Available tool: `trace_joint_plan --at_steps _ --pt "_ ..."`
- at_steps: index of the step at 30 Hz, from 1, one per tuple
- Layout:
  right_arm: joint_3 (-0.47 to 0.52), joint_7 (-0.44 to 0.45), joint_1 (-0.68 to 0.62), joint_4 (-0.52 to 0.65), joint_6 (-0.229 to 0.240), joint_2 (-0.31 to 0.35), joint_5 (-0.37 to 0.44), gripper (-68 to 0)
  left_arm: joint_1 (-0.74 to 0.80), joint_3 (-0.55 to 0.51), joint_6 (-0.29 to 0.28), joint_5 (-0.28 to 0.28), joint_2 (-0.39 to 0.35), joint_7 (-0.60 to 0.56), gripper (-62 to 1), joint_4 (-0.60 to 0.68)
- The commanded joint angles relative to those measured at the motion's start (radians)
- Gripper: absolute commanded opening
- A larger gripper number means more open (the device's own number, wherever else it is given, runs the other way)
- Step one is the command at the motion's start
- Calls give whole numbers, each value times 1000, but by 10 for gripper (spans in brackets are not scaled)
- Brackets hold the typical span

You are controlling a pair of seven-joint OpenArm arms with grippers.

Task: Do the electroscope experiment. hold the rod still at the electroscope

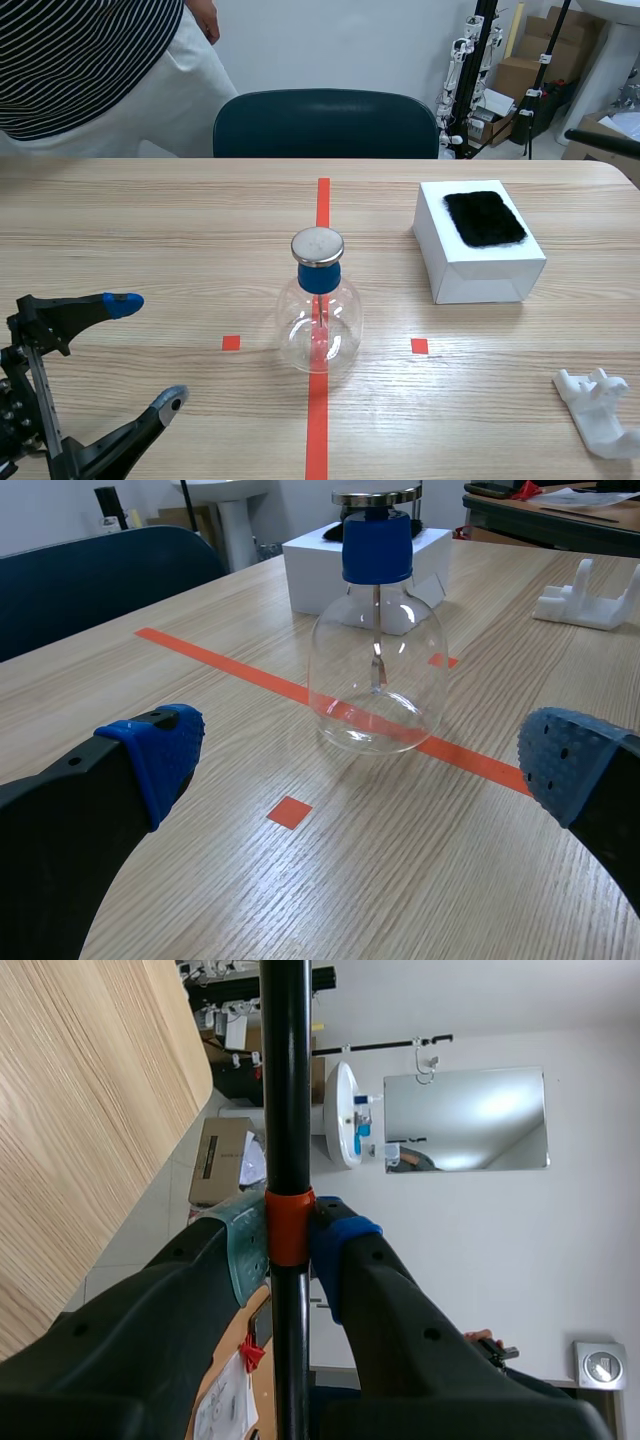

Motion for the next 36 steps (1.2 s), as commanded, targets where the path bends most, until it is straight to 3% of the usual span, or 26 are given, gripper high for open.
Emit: trace_joint_plan --at_steps 1,16,22,27,36 --pt "22 4 1 9 -8 10 13 -671 -3 -6 2 -13 -6 -14 14 11" --pt "-66 -66 84 9 -8 84 6 -671 -3 -6 2 -13 -6 -14 14 11" --pt "-155 -106 146 22 -24 115 -60 -671 -3 -6 2 -13 -6 -14 14 11" --pt "-245 -198 167 118 -31 128 -126 -671 -3 -6 2 -14 -6 -14 14 11" --pt "-437 -312 173 227 -34 127 -346 -672 -3 -6 2 -14 -6 -14 14 11"
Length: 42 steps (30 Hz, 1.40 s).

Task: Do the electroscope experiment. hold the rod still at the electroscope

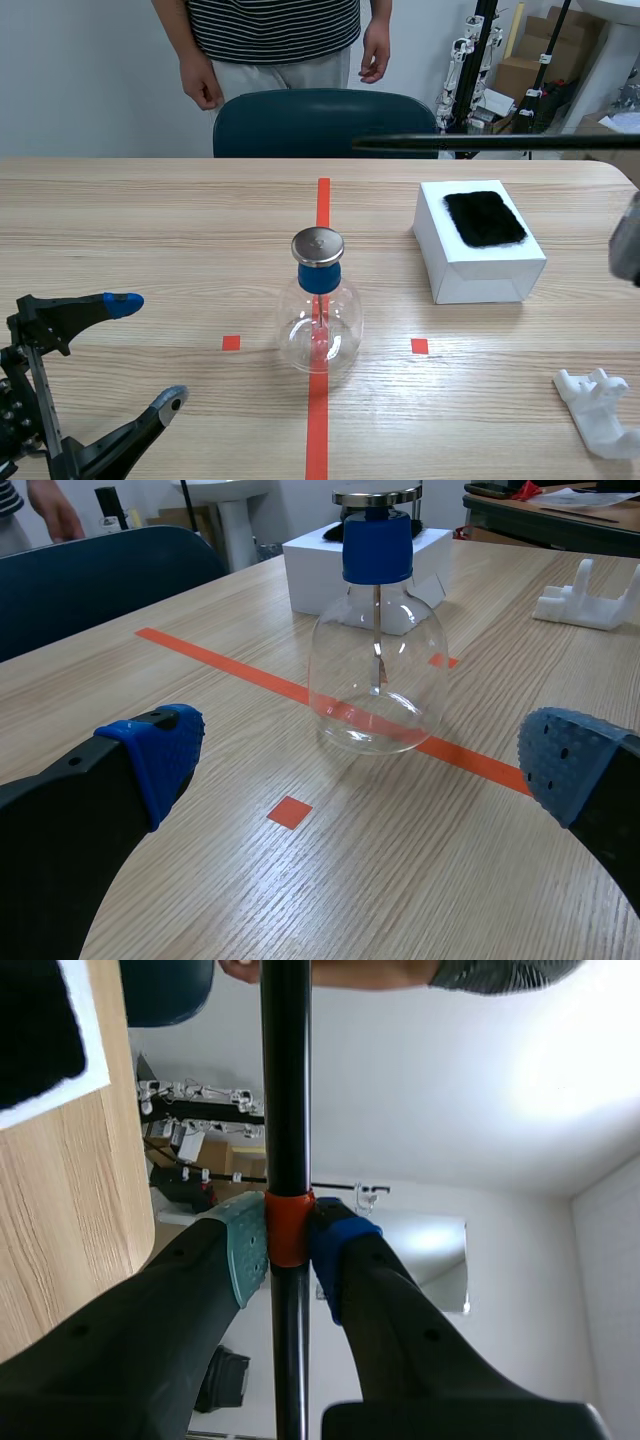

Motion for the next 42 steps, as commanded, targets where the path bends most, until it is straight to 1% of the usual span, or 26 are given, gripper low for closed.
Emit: trace_joint_plan --at_steps 1,3,7,9,12,13,16,19,29,32,42 --pt "-16 -28 24 -5 -17 13 -24 -672 -3 -6 2 -13 -6 -14 14 11" --pt "-54 -64 35 -5 -19 13 -66 -672 -3 -6 2 -14 -6 -14 14 11" --pt "-116 -119 63 -5 -18 12 -109 -672 -3 -6 2 -14 -6 -14 14 11" --pt "-141 -136 78 -5 -17 10 -136 -672 -3 -6 2 -14 -6 -14 14 11" --pt "-166 -138 79 -6 -17 10 -165 -672 -3 -6 2 -14 -6 -14 14 11" --pt "-172 -138 79 -6 -10 10 -174 -672 -3 -6 2 -13 -6 -14 14 11" --pt "-181 -142 78 -7 -5 10 -196 -672 -3 -6 2 -14 -6 -14 14 11" --pt "-181 -143 78 -7 10 8 -210 -672 -3 -6 2 -14 -6 -14 14 11" --pt "-181 -150 78 -8 23 8 -255 -673 -3 -6 2 -13 -6 -14 14 11" --pt "-181 -150 78 -8 47 8 -271 -673 -3 -6 2 -13 -6 -14 14 11" --pt "-181 -151 78 -8 47 8 -270 -673 -3 -6 2 -13 -6 -14 14 11"
